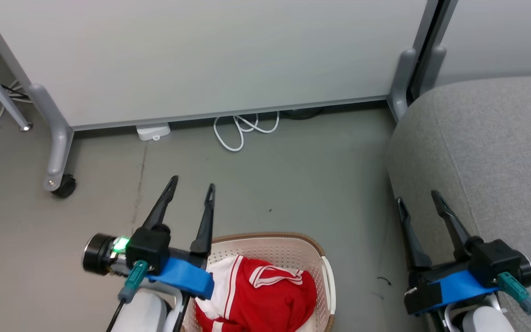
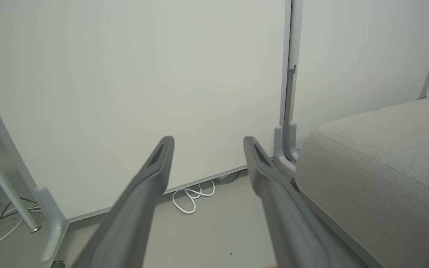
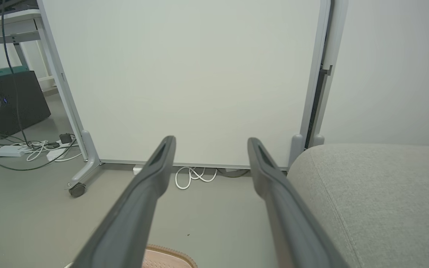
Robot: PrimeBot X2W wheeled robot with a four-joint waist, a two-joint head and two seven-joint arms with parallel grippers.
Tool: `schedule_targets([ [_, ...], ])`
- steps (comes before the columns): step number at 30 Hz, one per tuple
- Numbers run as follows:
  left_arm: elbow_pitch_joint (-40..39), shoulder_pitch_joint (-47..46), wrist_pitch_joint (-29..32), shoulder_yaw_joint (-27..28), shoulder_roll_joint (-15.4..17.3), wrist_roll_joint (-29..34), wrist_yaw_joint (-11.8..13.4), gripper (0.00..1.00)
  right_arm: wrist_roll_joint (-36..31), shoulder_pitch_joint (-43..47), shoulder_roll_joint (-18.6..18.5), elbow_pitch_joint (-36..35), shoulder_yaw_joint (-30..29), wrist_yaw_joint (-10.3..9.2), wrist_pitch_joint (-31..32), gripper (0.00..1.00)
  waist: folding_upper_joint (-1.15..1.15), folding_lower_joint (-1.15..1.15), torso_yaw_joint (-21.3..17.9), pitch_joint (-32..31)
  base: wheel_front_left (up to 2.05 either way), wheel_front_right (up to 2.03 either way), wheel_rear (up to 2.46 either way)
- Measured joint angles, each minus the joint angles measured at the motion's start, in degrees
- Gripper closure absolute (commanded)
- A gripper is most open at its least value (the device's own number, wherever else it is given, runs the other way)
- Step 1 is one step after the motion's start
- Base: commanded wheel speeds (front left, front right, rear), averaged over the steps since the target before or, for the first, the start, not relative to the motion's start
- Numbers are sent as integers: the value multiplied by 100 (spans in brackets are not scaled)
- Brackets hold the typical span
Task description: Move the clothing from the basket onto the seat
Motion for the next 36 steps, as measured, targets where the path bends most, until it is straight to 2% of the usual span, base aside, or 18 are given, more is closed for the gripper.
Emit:
schedule_targets([
  [8, 604, -776, -1, -470, 135, 230, -208, 0, -105, -276, -2, -145, -3, 0, 0, 0, 0, 0, -176, 454, 0, 0, 0],
  [19, 2004, -2005, -7, -1430, 316, 319, -276, 0, -140, -916, -52, -414, 81, 0, -1, 0, 0, 1, -512, 1477, 0, 0, 0],
  [26, 2887, -2716, -7, -2350, 477, 141, -293, 0, -98, -1272, -113, -560, 164, 0, -1, 0, 0, 1, -725, 2163, 0, 0, 0],
  [36, 4268, -3605, -7, -3918, 489, -113, -294, 0, -29, -1688, -185, -742, 287, 0, -1, 0, 0, 1, -964, 3061, 0, 0, 0],
])
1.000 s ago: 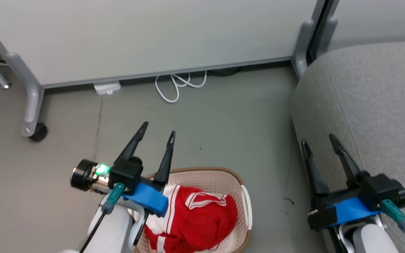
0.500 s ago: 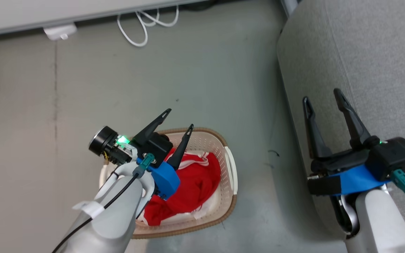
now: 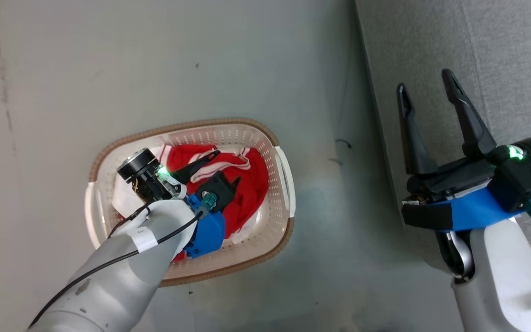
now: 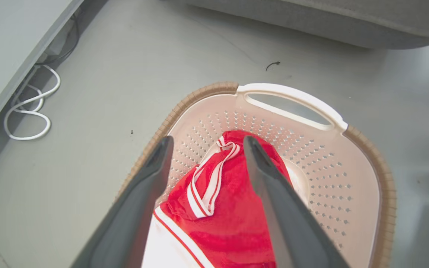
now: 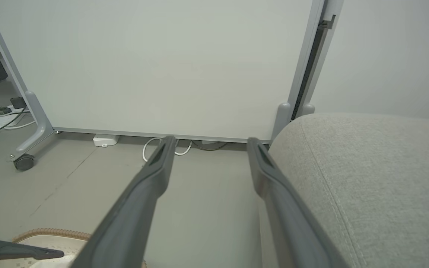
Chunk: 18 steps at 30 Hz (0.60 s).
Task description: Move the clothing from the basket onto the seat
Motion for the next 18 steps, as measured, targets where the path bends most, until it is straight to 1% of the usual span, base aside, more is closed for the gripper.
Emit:
schedule_targets([
  [1, 261, -136, 2, -316, -10, -101, 0, 0, 8, -75, -4, -42, 35, 0, 0, 0, 0, 0, -45, 174, 0, 0, 0],
  [3, 486, -283, 42, -650, -9, -193, 0, 0, 16, -151, -10, -93, 81, 0, 0, 0, 0, 0, -95, 340, 0, 0, 0],
  [5, 638, -422, 96, -968, -19, -350, 0, 0, 42, -240, -12, -133, 109, 0, 0, 0, 0, 0, -148, 503, 0, 0, 0],
  [6, 638, -422, 96, -968, -19, -350, 0, 0, 42, -240, -12, -133, 109, 0, 0, 0, 0, 0, -148, 503, 0, 0, 0],
  [7, 743, -519, 148, -1274, -30, -508, 0, 0, 47, -314, -15, -172, 125, 0, 0, 0, 0, 0, -204, 658, 0, 0, 0],
  [10, 873, -666, 343, -1668, 8, -789, 0, 0, 51, -369, -15, -242, 132, 0, 0, 0, 0, 0, -296, 881, 0, 0, 0],
  [11, 873, -666, 343, -1668, 8, -789, 0, 0, 51, -369, -15, -242, 132, 0, 0, 0, 0, 0, -296, 881, 0, 0, 0],
  [12, 913, -745, 498, -1844, 52, -938, 0, 0, 71, -388, -12, -290, 133, 0, 0, 0, 0, 0, -357, 1030, 0, 0, 0],
  [13, 923, -777, 571, -1900, 71, -1011, 0, 0, 85, -394, -9, -315, 132, 0, 0, 0, 0, 0, -387, 1103, 0, 0, 0],
  [18, 898, -937, 994, -2058, 224, -1187, 0, 0, 108, -452, 22, -441, 127, 0, 0, 0, 0, 0, -541, 1466, 0, 0, 0],
])
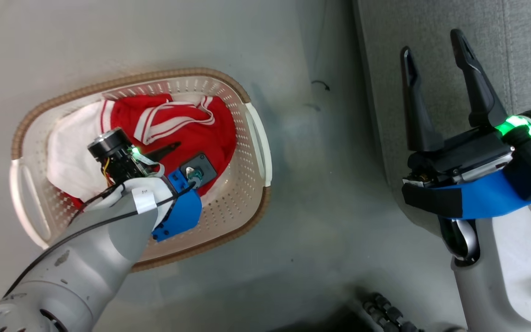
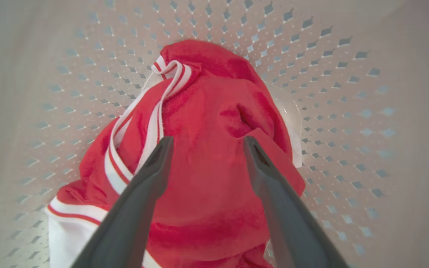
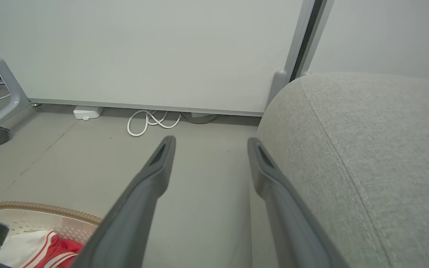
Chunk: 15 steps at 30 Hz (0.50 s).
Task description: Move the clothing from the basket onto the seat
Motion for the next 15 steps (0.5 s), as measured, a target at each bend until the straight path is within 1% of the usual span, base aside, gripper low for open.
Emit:
schedule_targets([
  [10, -74, -215, 915, -25, 157, -58, 0, 0, 34, -53, 47, -276, -85, 0, 0, 0, 0, 0, -169, 599, 0, 0, 0],
  [15, -54, -267, 1122, -27, 179, -136, 0, 0, 21, -59, 63, -374, -100, 0, 0, 0, 0, 0, -183, 800, 0, 0, 0],
])
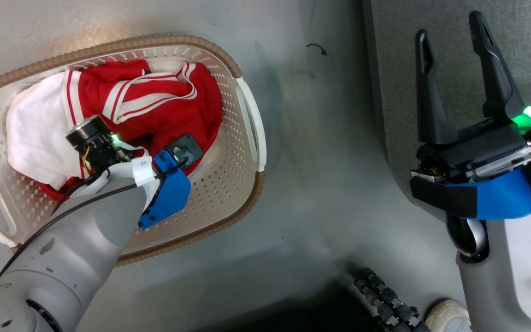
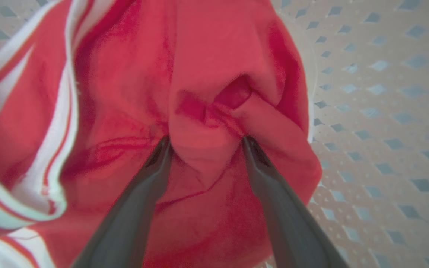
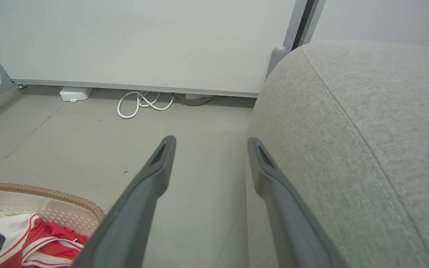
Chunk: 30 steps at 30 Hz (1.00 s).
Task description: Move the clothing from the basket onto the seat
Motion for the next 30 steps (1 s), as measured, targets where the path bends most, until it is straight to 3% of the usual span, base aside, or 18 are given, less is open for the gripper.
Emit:
schedule_targets([
  [3, 75, -42, 85, 0, 1, -64, 0, 0, -7, 0, 4, -20, -4, 0, 0, 0, 0, 0, 4, 57, 0, 0, 0],
  [4, 85, -52, 66, 0, 7, -58, 0, 60, -7, 0, 5, -23, -2, 0, 0, 0, 0, 0, 5, 63, 0, 0, 0],
  [5, 86, -60, 37, 1, 9, 15, 0, 100, -8, 0, 9, -25, 0, 0, 1, 0, 0, 0, 4, 66, 0, 0, 0],
  [16, 105, -75, -377, 0, -79, 52, 0, 100, -42, -11, 8, -59, -18, 0, 0, 0, 0, 0, 154, -50, 0, 0, 0],
  [30, 320, -73, -1635, 93, -387, -615, 0, 100, -85, 21, -54, 14, -88, 0, 0, 0, 0, -1, 476, -814, 0, 0, 0],
])
